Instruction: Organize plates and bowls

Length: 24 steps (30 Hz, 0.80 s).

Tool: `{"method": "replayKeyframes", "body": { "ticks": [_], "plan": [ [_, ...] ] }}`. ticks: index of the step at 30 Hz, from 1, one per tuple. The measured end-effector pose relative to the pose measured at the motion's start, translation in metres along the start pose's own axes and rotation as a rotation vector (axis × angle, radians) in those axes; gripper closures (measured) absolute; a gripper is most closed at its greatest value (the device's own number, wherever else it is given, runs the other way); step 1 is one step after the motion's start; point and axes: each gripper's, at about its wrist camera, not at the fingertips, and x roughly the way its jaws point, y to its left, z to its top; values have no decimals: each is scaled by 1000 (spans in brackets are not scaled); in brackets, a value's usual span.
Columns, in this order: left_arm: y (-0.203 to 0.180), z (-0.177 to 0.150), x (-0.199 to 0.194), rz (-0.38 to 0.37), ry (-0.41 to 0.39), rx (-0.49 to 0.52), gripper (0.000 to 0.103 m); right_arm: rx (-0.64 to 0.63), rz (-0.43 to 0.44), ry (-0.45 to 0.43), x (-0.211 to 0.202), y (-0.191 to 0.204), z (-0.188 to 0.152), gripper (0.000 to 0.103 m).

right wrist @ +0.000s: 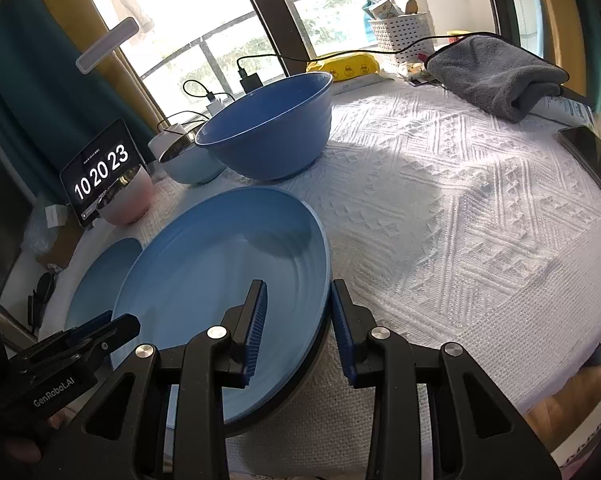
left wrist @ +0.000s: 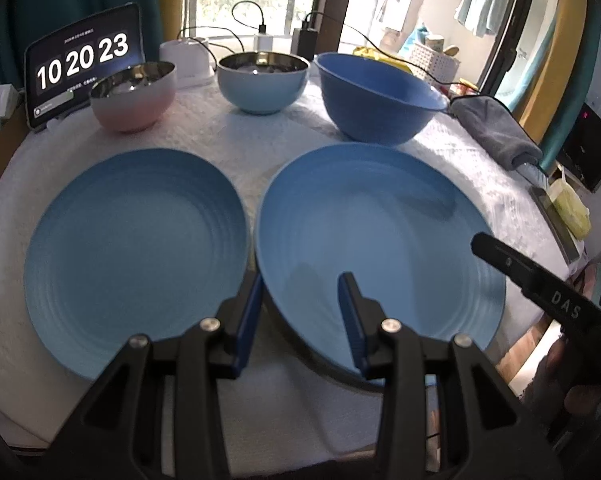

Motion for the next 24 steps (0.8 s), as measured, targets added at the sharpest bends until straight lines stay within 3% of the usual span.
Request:
{"method": "replayKeyframes", "body": {
  "ticks": [15, 19, 24],
  "plan": [
    [6, -4, -8, -33, -3, 1, 62, 3, -8, 1, -5, 2, -6, 68],
    [12, -3, -16, -89, -41, -22, 61, 1, -27, -14, -11, 2, -4, 68],
    [18, -2, -29, -103, -90, -32, 59, -3, -49, -33, -18, 2, -1, 68]
  ]
}}
